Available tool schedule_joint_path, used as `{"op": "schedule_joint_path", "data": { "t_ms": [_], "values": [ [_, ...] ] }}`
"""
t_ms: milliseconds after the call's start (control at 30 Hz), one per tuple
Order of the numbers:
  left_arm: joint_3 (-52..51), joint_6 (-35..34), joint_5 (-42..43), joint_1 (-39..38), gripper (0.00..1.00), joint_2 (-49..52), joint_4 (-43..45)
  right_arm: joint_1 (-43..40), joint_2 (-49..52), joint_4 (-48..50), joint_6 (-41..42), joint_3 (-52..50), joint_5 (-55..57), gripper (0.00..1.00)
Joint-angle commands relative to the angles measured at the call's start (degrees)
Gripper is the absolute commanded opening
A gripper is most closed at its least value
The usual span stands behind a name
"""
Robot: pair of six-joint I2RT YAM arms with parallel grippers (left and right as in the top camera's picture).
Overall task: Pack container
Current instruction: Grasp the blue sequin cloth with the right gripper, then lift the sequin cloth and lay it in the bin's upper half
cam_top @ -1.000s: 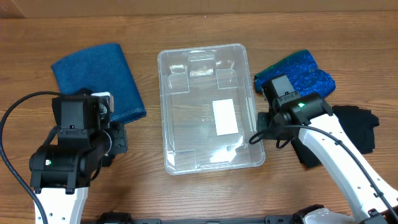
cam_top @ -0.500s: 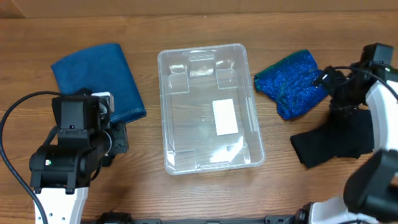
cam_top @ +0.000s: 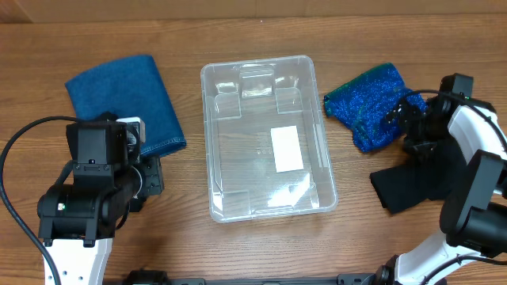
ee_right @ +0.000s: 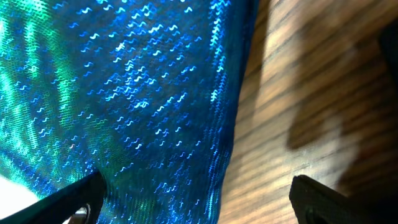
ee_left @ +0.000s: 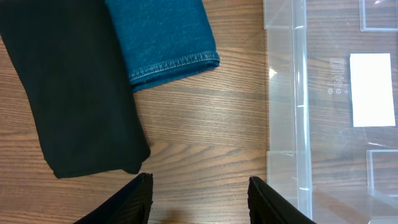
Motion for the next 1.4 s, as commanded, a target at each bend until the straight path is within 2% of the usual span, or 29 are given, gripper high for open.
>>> {"op": "schedule_joint_path", "data": {
  "t_ms": [0, 200, 267, 333, 400, 467, 533, 600, 700, 800, 933, 1033, 1100, 1167, 1200, 1267, 1367],
  "values": [
    [1.4, 0.07, 0.42, -0.11, 0.51, 0.02, 0.04, -0.22, -0.11, 4.04, 1.42, -3.08, 1.6, 1.0],
    [1.4, 0.07, 0.42, -0.11, 0.51, 0.02, 0.07, -0.07, 0.2, 13.9, 1.44, -8.33, -3.04, 1.0],
    [1.4, 0.07, 0.42, -0.11, 0.51, 0.02, 0.07, -0.07, 1.42, 15.39, 1.46, -8.79, -5.68, 0.94],
    [1.4, 0.07, 0.42, -0.11, 0.52, 0.02, 0.07, -0.07, 3.56, 15.93, 2.1, -8.79, -6.58, 0.84],
    [1.4, 0.07, 0.42, -0.11, 0.52, 0.02, 0.07, -0.07, 5.33, 16.57, 2.08, -8.79, -6.6, 0.58],
    [1.4, 0.07, 0.42, -0.11, 0.51, 0.02, 0.04, -0.07, 5.57, 16.98, 2.08, -8.79, -6.6, 0.42],
    [1.4, 0.07, 0.42, -0.11, 0.52, 0.02, 0.04, -0.07, 5.53, 18.03, 2.08, -8.63, -6.78, 0.14],
    [1.4, 0.07, 0.42, -0.11, 0.51, 0.02, 0.04, -0.07, 5.4, 18.73, 1.95, -8.24, -8.9, 0.04],
    [1.4, 0.07, 0.39, -0.11, 0.51, 0.02, 0.04, -0.04, 3.3, 18.03, -2.14, -4.85, -17.09, 0.04],
    [1.4, 0.07, 0.39, -0.11, 0.52, 0.02, 0.07, 0.52, -3.61, 13.07, -6.4, 1.62, -21.86, 0.04],
    [1.4, 0.09, 0.26, -0.11, 0.57, 0.02, 0.04, 4.83, -15.32, 3.41, -12.96, 12.7, -20.81, 0.04],
    [1.4, 0.11, 0.26, -0.11, 0.56, 0.02, 0.07, 11.1, -21.22, -2.21, -15.69, 19.63, -15.76, 0.04],
    [1.4, 0.09, 0.26, -0.11, 0.57, 0.02, 0.07, 18.56, -24.13, -3.61, -19.61, 21.84, -12.31, 0.04],
    [1.4, 0.09, 0.26, -0.11, 0.56, 0.02, 0.07, 25.31, -24.3, -5.6, -26.03, 21.77, -12.31, 0.04],
    [1.4, 0.07, 0.26, -0.11, 0.56, 0.02, 0.07, 30.6, -22.71, -8.61, -31.82, 21.75, -12.24, 0.04],
    [1.4, 0.09, 0.26, -0.11, 0.57, 0.02, 0.09, 36.04, -19.08, -10.73, -35.26, 21.75, -10.4, 0.04],
    [1.4, 0.09, 0.26, -0.11, 0.57, 0.02, 0.07, 41.03, -11.78, -8.83, -38.56, 21.75, -10.36, 0.04]
  ]
}}
